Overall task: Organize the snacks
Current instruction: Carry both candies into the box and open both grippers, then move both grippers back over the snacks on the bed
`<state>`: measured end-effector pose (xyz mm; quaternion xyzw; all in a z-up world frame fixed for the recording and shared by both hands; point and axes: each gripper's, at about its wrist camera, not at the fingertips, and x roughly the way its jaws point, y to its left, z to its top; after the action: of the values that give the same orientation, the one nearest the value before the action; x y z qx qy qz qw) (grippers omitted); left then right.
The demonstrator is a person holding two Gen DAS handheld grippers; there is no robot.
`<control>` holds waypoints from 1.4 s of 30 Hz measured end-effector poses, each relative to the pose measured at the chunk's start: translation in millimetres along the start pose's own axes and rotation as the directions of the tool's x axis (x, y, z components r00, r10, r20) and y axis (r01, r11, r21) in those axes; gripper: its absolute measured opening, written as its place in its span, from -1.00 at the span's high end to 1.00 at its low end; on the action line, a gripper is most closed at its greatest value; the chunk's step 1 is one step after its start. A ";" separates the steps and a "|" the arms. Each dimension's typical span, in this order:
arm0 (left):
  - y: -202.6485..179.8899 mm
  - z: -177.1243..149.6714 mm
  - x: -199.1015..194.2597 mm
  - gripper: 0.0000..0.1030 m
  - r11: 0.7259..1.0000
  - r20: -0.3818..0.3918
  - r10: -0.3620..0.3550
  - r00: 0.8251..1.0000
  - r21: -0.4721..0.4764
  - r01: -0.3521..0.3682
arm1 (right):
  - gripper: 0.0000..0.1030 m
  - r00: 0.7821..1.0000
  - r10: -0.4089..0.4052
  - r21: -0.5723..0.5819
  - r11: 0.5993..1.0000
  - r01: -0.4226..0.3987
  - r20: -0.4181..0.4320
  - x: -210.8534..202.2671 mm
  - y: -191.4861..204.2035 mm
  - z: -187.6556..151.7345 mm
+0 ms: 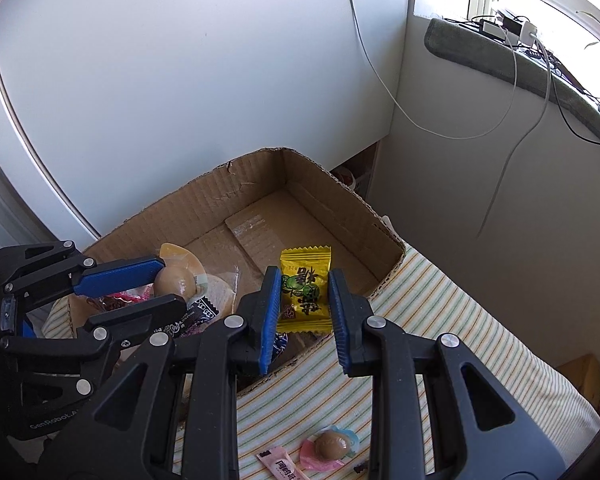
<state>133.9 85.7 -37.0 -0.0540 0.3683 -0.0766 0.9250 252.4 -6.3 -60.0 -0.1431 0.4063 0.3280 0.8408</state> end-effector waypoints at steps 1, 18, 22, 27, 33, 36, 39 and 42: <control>0.0 0.0 -0.5 0.53 1.000 0.002 0.004 1.000 -0.001 -0.004 | 0.51 1.000 -0.004 -0.001 1.000 0.004 0.005 -0.3 0.2 0.4; -4.2 -0.4 -14.6 0.24 1.000 0.028 0.019 0.999 0.002 -0.019 | -0.48 0.995 -0.074 0.017 0.997 0.073 0.064 -29.7 -4.4 -2.4; -10.2 -1.7 -21.0 0.24 1.000 0.036 0.018 0.999 0.011 -0.018 | -0.59 0.993 -0.084 0.023 0.996 0.083 0.081 -43.2 -6.2 -6.4; -19.3 -5.1 -29.7 0.07 1.000 0.048 0.011 0.999 0.022 -0.012 | -0.61 0.990 -0.098 0.025 0.995 0.096 0.099 -61.6 -8.9 -16.1; -32.7 -11.7 -33.3 0.07 0.999 0.047 -0.023 0.999 0.025 0.022 | -0.69 0.986 -0.132 0.037 0.991 0.129 0.106 -86.0 -21.5 -39.7; -43.5 -16.2 -31.0 0.07 0.998 0.036 -0.046 0.998 0.037 0.044 | -0.69 0.983 -0.153 0.047 0.988 0.149 0.102 -99.0 -32.1 -56.4; -57.5 -21.0 -26.7 0.07 0.996 0.020 -0.068 0.998 0.057 0.066 | -0.69 0.978 -0.187 0.064 0.981 0.181 0.097 -111.5 -43.9 -74.9; -71.5 -23.8 -22.5 0.07 0.993 0.005 -0.091 0.996 0.070 0.090 | -0.69 0.971 -0.222 0.091 0.973 0.214 0.091 -123.5 -58.4 -93.5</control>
<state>94.1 18.5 -27.9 -0.0385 0.3586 -0.1311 0.9235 180.2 -150.9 -24.4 -0.1363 0.3581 0.2236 0.8962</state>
